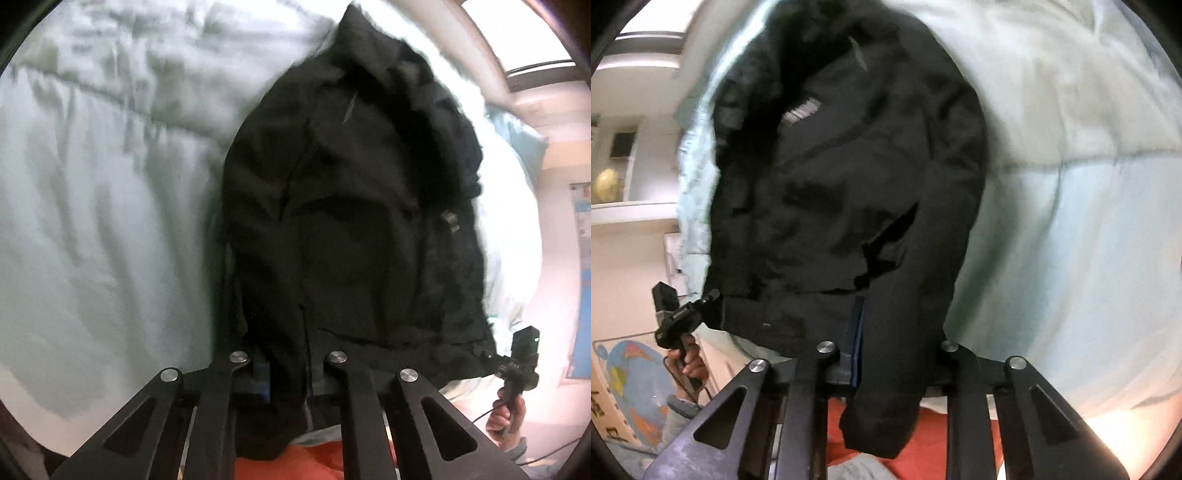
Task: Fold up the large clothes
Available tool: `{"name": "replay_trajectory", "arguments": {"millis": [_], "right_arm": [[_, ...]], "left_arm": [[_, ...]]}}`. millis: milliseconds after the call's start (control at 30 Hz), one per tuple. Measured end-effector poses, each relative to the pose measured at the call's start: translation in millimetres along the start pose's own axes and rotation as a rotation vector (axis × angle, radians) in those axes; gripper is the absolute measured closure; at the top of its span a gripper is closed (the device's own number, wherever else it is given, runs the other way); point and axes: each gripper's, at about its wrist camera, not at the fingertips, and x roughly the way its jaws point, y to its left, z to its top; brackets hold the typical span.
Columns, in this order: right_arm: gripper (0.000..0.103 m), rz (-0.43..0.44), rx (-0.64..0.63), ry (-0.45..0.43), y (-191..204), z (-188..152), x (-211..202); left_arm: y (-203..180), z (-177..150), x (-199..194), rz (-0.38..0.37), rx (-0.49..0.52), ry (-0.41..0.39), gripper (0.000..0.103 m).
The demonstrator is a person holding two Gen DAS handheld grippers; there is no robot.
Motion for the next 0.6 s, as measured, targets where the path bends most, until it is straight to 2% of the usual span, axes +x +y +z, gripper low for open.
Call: {"name": "replay_trajectory", "arguments": {"millis": [133, 267, 400, 600], "right_arm": [[0.083, 0.01, -0.064, -0.073, 24.4, 17.7, -29.7], [0.083, 0.061, -0.108, -0.133, 50.7, 37.5, -43.8], [0.083, 0.092, -0.147, -0.197, 68.5, 49.0, -59.0], [0.083, 0.157, -0.149, -0.295, 72.7, 73.2, -88.3]], "left_arm": [[-16.5, 17.7, -38.9, -0.129, -0.005, -0.105, 0.093], [-45.0, 41.1, -55.2, -0.179, 0.035, -0.16, 0.093], [-76.4, 69.2, -66.1, -0.193, 0.093, -0.189, 0.092], [-94.1, 105.9, -83.3, -0.243, 0.08, -0.262, 0.092]]}}
